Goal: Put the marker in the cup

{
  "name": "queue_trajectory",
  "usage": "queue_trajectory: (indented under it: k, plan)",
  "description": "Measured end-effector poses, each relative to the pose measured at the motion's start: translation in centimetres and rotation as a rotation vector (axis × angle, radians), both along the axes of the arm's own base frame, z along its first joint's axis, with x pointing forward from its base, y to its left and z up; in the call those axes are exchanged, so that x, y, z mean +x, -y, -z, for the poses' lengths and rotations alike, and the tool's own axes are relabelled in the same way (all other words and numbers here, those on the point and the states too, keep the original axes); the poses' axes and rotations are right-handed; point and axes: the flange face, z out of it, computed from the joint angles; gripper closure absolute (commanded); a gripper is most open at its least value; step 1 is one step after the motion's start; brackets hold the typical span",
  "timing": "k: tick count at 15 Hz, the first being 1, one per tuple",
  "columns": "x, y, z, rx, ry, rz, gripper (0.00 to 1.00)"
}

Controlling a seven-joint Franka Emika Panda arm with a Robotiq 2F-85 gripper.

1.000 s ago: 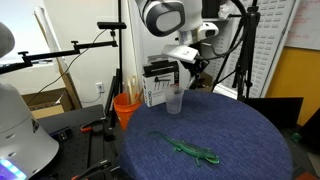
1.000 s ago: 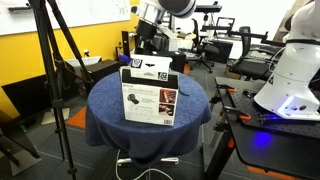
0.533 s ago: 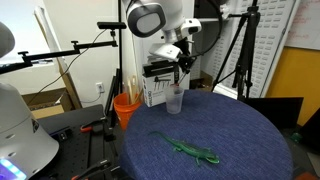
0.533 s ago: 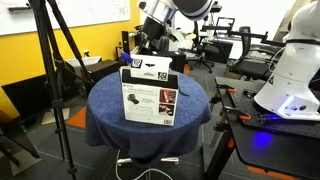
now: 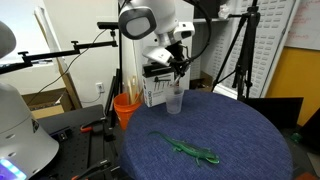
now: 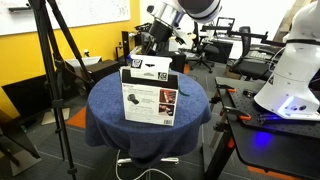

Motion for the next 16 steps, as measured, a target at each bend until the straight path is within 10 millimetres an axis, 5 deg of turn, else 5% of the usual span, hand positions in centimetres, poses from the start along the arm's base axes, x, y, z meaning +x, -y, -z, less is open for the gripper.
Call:
queue_trajectory:
  k: [1,2,4,10,16]
  plan:
    - [-0.3,0.2,0.1,0.001,-0.003,0.004,0.95]
    - [-0.6,0.4,0.1,-0.001,-0.005,0.005,0.56]
    - [-1.2,0.8,0.3,-0.001,-0.010,0.012,0.50]
    - [-2.7,1.4,0.7,-0.007,-0.025,0.021,0.05]
    - [-3.5,1.6,0.2,0.009,-0.029,0.041,0.00]
